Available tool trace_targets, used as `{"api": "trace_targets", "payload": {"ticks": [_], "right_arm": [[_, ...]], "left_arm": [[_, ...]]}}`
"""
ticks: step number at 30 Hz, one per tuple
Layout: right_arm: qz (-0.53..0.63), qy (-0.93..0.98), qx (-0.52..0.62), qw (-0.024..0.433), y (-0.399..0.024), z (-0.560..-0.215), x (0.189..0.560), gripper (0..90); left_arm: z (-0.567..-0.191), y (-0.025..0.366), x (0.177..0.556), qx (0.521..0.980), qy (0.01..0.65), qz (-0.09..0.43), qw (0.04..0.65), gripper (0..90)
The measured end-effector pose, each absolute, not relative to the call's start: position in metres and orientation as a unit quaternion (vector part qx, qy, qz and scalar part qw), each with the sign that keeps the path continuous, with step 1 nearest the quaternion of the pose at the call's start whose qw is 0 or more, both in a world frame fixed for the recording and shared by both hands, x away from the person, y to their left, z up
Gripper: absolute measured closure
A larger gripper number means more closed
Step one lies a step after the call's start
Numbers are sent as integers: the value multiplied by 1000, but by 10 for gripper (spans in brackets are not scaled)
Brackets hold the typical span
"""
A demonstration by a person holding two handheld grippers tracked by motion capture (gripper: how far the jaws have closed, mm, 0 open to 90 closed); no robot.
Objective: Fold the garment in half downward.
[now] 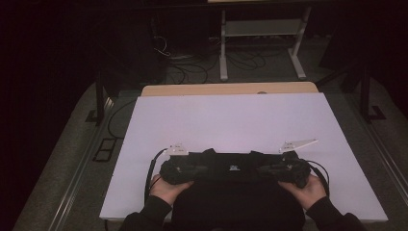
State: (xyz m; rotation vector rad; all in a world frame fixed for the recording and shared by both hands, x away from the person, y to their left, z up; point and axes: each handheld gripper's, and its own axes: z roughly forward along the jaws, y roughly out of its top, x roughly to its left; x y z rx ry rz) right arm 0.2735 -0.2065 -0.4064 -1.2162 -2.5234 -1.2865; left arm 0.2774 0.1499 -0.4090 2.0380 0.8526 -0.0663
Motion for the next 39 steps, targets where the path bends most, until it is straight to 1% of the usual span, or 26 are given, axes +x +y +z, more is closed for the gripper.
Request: {"api": "trace_targets", "payload": {"ticks": [14,25,32,34,35,39], "right_arm": [[-382,-833,-398,52,-204,-417,261,833],[-371,-837,-396,68,-202,-420,251,829],[-371,-835,-400,78,-204,-421,244,805],[-370,-834,-401,81,-205,-421,243,782],[-369,-834,-402,81,-205,-421,242,755],[-372,-830,-406,83,-207,-419,240,669]], "left_arm": [[-417,138,258,840,336,-42,423,860],[-420,145,251,841,346,-48,414,859],[-424,150,242,840,353,-53,407,855],[-425,150,241,840,355,-55,408,848],[-426,151,241,839,356,-54,408,842],[-425,155,240,839,357,-45,409,763]]}}
